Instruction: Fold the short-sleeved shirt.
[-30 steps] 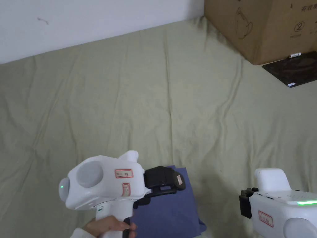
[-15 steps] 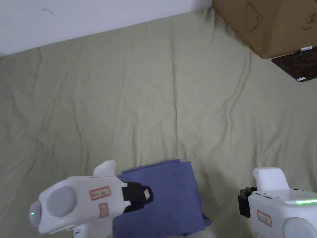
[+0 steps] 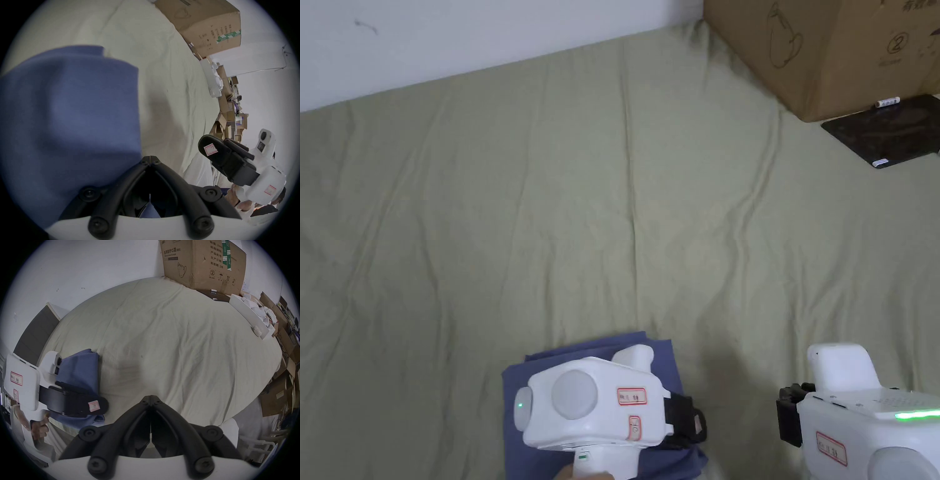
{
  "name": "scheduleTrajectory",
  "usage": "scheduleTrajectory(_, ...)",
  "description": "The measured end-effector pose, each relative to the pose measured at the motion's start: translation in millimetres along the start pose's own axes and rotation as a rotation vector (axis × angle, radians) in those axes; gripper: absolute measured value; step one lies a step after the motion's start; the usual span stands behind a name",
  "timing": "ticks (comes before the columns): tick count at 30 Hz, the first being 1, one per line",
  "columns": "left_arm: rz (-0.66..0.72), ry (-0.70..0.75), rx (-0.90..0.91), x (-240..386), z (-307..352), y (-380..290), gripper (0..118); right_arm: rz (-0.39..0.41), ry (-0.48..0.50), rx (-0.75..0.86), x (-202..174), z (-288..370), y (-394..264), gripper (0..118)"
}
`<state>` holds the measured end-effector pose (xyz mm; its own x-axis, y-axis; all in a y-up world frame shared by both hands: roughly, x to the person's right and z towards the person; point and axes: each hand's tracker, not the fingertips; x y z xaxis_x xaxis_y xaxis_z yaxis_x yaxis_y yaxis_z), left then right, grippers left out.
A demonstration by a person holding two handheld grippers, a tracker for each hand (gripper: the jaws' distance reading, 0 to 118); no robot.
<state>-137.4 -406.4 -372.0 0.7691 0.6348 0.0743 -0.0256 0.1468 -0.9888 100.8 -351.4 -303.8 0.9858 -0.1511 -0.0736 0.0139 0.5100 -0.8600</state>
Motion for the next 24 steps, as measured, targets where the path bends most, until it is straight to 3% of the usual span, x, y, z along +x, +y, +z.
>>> scheduleTrajectory(5, -0.029, -0.023, 0.037, 9, 12, -9, 0, 0.009, -0.004, 0.004, -1, 4, 0, 0)
scheduleTrajectory(11, 0.023, -0.057, 0.267, -21, 106, -32, 0, 0.072, 0.025, 0.020, -21, 10, 9, 0)
scheduleTrajectory(15, 0.112, -0.055, 0.403, -52, 176, -70, 0, 0.145, 0.167, 0.038, -49, 16, 24, 0)
scheduleTrajectory(20, 0.257, 0.012, 0.472, -113, 213, -108, 0, 0.200, 0.354, 0.034, -96, 15, 45, 0)
scheduleTrajectory(24, 0.322, -0.008, 0.501, -139, 221, -126, 0, 0.238, 0.407, -0.007, -129, -10, 50, 0)
